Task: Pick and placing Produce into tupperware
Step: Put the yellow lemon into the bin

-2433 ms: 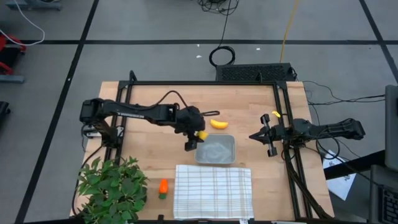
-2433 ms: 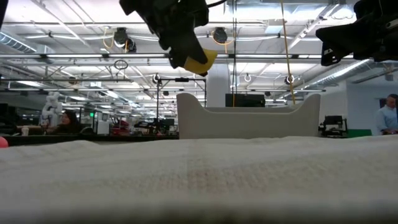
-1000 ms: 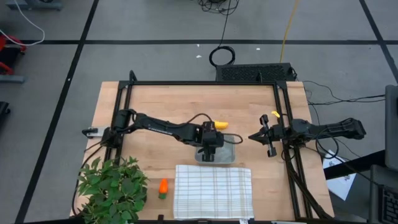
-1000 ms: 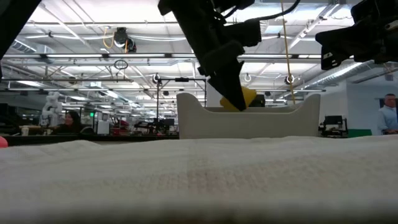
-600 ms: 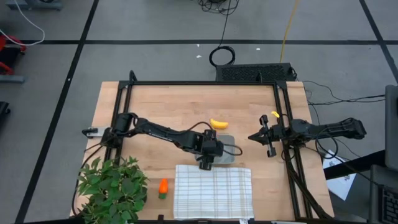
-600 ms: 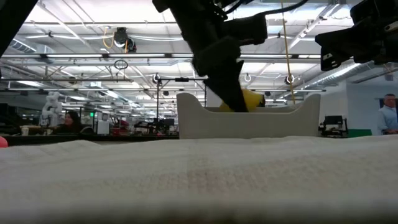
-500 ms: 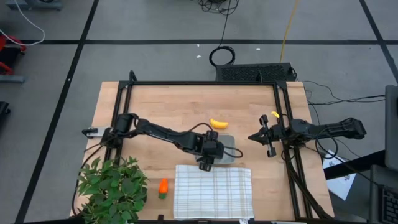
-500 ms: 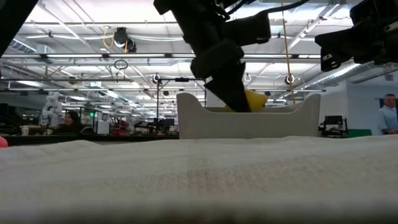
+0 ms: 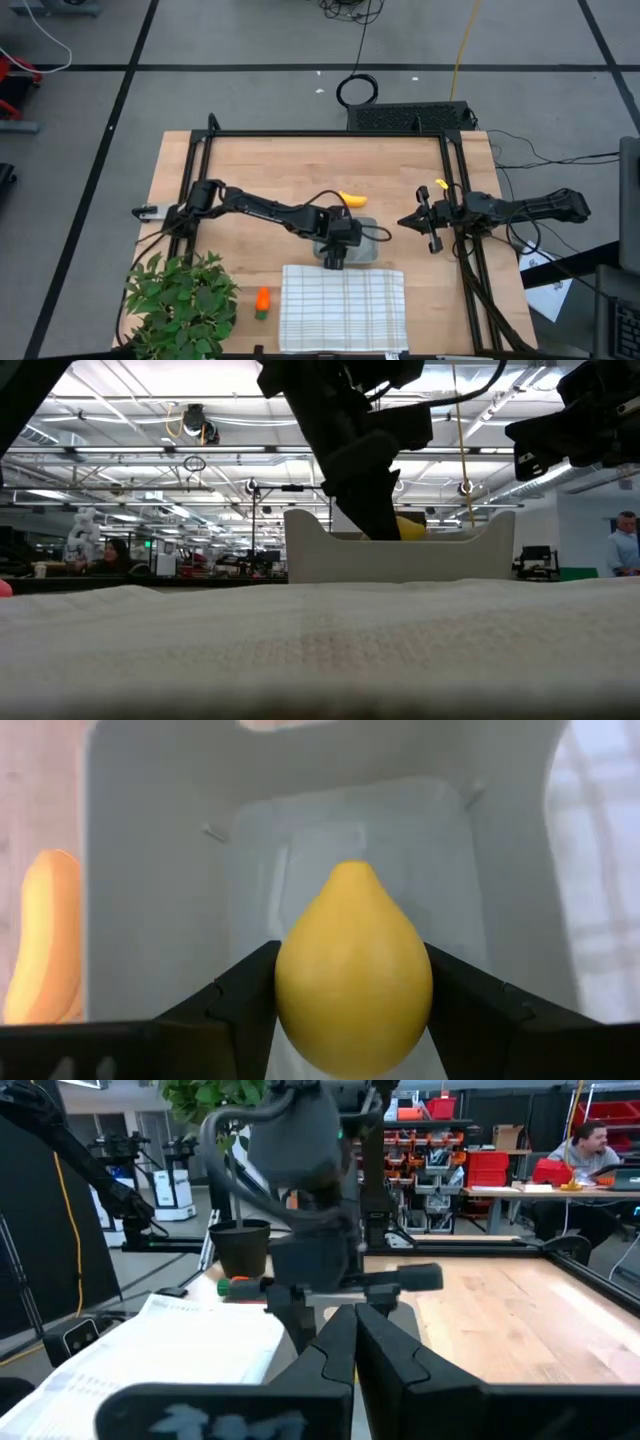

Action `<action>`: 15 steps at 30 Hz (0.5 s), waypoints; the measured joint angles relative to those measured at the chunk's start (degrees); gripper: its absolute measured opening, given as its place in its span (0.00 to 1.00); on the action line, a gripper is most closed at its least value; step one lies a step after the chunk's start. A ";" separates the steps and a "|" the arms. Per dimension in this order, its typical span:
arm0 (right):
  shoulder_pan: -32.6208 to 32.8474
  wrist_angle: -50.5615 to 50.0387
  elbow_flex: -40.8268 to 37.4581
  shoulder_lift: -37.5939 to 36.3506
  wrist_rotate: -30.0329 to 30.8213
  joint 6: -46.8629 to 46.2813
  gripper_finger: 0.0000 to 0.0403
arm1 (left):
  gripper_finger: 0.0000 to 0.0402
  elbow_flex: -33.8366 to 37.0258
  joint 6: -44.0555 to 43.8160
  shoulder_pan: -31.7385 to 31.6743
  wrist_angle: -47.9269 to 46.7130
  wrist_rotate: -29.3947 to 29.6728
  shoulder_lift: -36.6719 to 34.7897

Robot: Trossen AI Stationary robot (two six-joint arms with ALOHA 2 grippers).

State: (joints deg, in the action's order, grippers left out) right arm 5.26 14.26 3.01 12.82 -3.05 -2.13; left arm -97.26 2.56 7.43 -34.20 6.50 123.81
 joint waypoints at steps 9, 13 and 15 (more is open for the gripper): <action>-0.01 0.24 0.00 0.02 0.01 -0.01 0.00 | 0.53 -0.06 -6.63 0.90 -0.42 4.17 -0.01; -0.01 0.24 0.00 0.02 0.00 -0.02 0.00 | 0.53 -0.06 -8.79 1.84 -0.31 7.85 -0.02; -0.02 0.24 0.00 0.02 0.02 -0.02 0.00 | 0.53 -0.06 -9.33 2.32 -0.43 8.97 -0.01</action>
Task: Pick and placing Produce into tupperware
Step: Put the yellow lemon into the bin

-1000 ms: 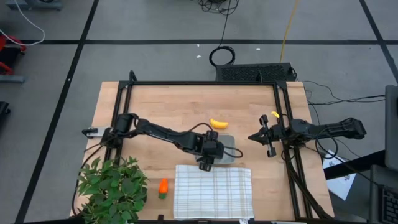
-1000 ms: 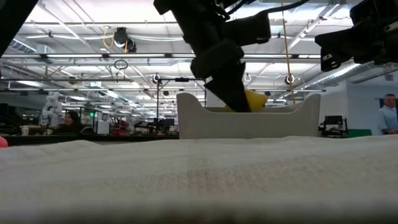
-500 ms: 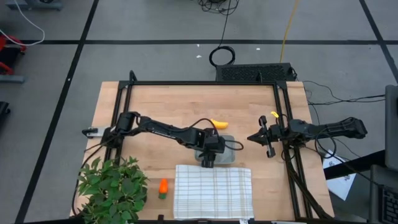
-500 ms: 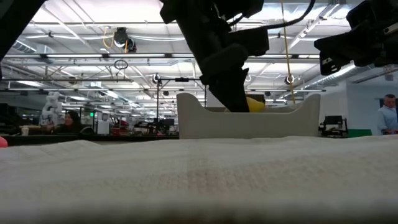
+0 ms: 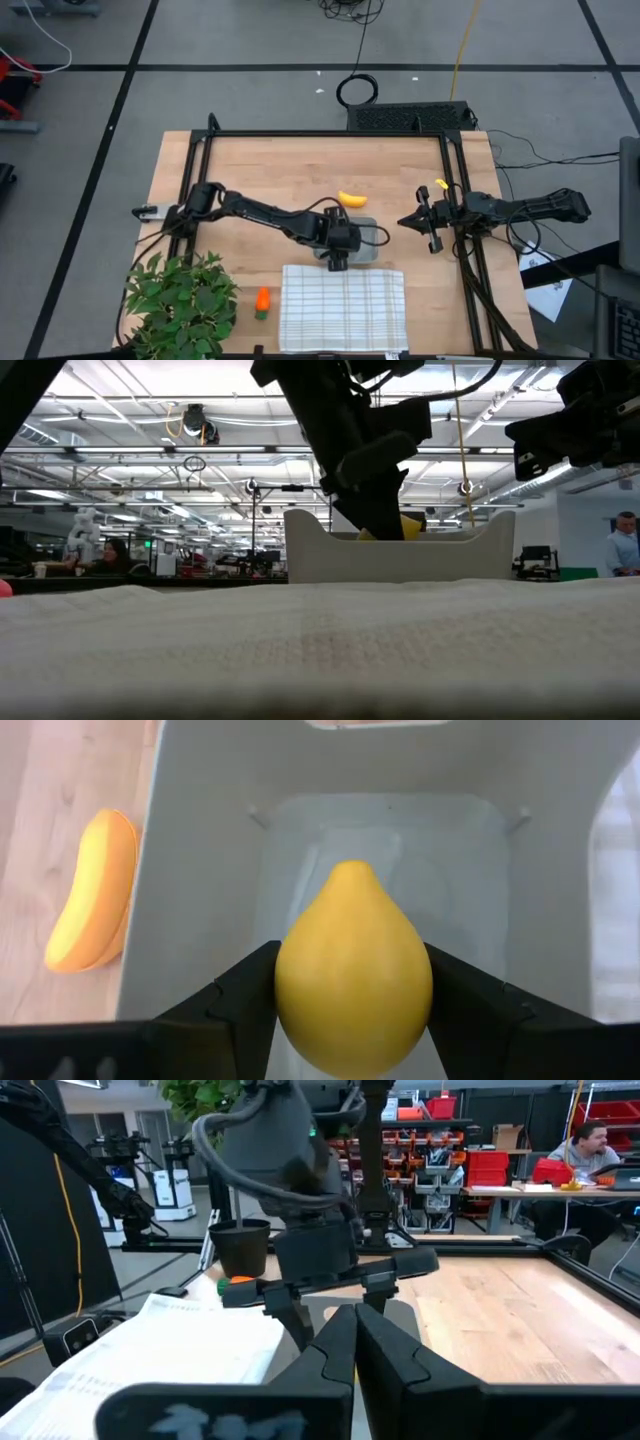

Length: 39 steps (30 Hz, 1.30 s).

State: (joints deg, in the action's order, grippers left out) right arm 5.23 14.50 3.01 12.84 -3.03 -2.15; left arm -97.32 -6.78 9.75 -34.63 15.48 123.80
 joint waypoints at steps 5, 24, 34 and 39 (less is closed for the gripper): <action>0.01 0.00 0.00 0.00 -0.02 -0.01 0.00 | 0.53 0.00 -1.44 0.58 -0.08 2.32 -0.01; 0.02 0.24 0.00 0.72 -0.02 -0.22 0.00 | 0.53 0.09 -2.76 -1.13 -2.31 -2.67 2.35; 0.02 0.21 0.00 0.72 -0.02 -0.22 0.00 | 0.53 0.09 -0.67 -2.70 -2.46 -6.56 2.89; 0.01 0.17 0.00 0.72 -0.02 -0.22 0.00 | 0.53 0.09 -0.92 -3.12 -2.65 -9.49 2.89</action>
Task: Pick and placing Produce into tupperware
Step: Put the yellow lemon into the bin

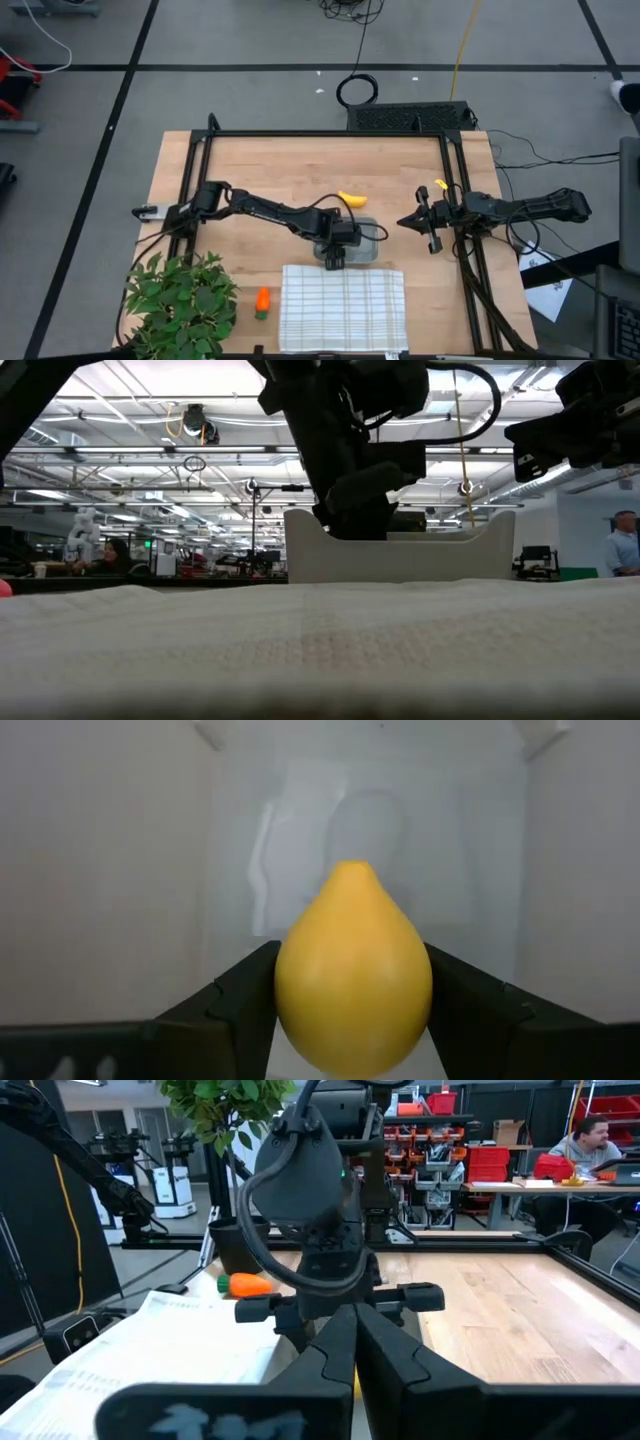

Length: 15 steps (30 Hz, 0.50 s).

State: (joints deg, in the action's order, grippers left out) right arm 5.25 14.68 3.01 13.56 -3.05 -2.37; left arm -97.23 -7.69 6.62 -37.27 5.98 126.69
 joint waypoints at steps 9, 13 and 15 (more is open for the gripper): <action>0.01 0.00 0.00 0.00 0.00 0.00 0.00 | 0.53 0.00 0.19 -0.38 -0.09 -0.42 0.00; 0.01 -0.02 -0.02 0.00 0.00 0.00 0.00 | 0.53 0.00 1.37 -0.38 -0.10 -0.33 0.00; 0.00 -0.03 0.00 0.00 0.00 0.01 0.00 | 0.53 0.00 1.41 -0.51 -0.17 -0.37 0.00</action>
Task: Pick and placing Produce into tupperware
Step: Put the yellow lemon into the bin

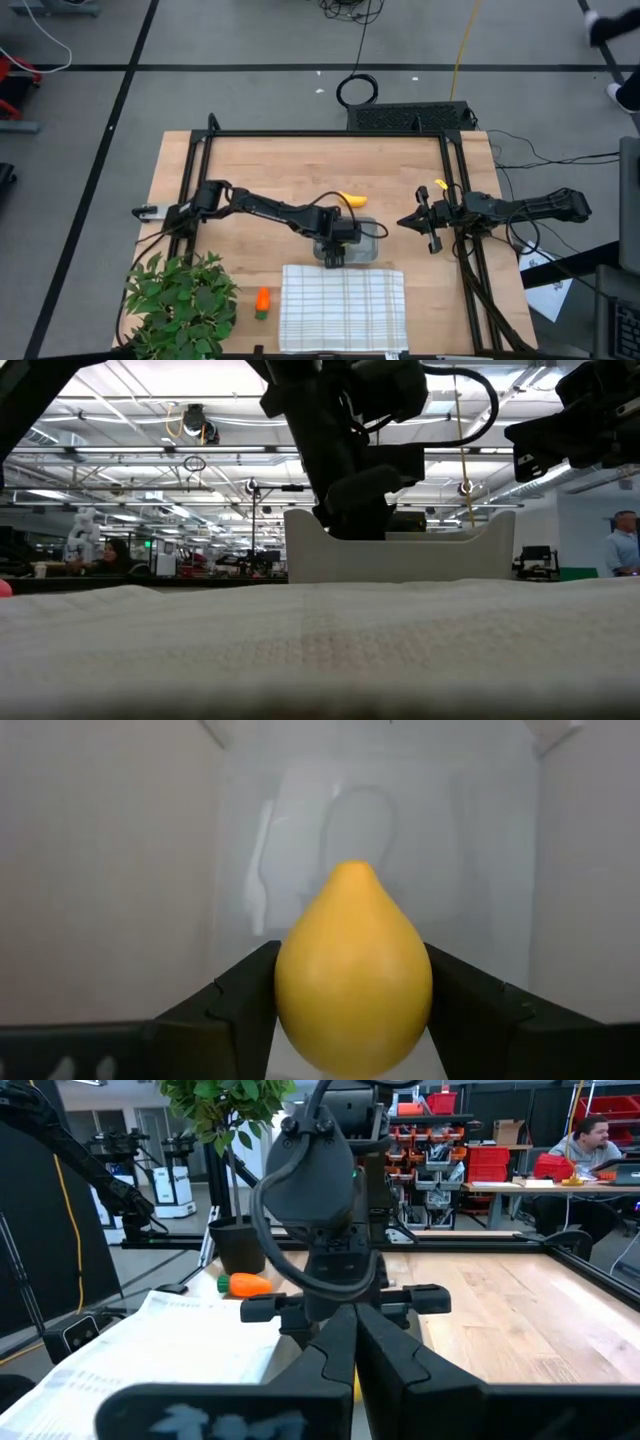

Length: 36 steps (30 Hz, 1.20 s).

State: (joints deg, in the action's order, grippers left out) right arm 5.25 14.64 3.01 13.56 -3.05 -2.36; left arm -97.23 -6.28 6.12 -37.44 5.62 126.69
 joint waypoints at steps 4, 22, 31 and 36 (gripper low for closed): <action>0.00 -0.03 0.00 0.00 -0.01 -0.01 0.00 | 0.53 0.00 -0.46 -0.40 -0.49 -0.72 0.00; 0.01 -0.82 0.00 0.02 -0.02 -0.01 0.00 | 0.53 -0.02 0.70 -1.06 -1.04 -0.86 -0.02; 0.00 -0.84 0.00 0.02 -0.02 0.01 0.00 | 0.53 -0.02 2.24 -0.60 -1.04 -1.51 -0.04; 0.01 -0.82 0.00 0.02 -0.01 0.01 0.00 | 0.53 -0.02 2.74 -0.32 -0.99 -1.26 -0.04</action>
State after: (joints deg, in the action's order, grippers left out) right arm 5.26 13.82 3.01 13.58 -3.06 -2.35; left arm -97.25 -3.55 5.80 -38.44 4.36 126.65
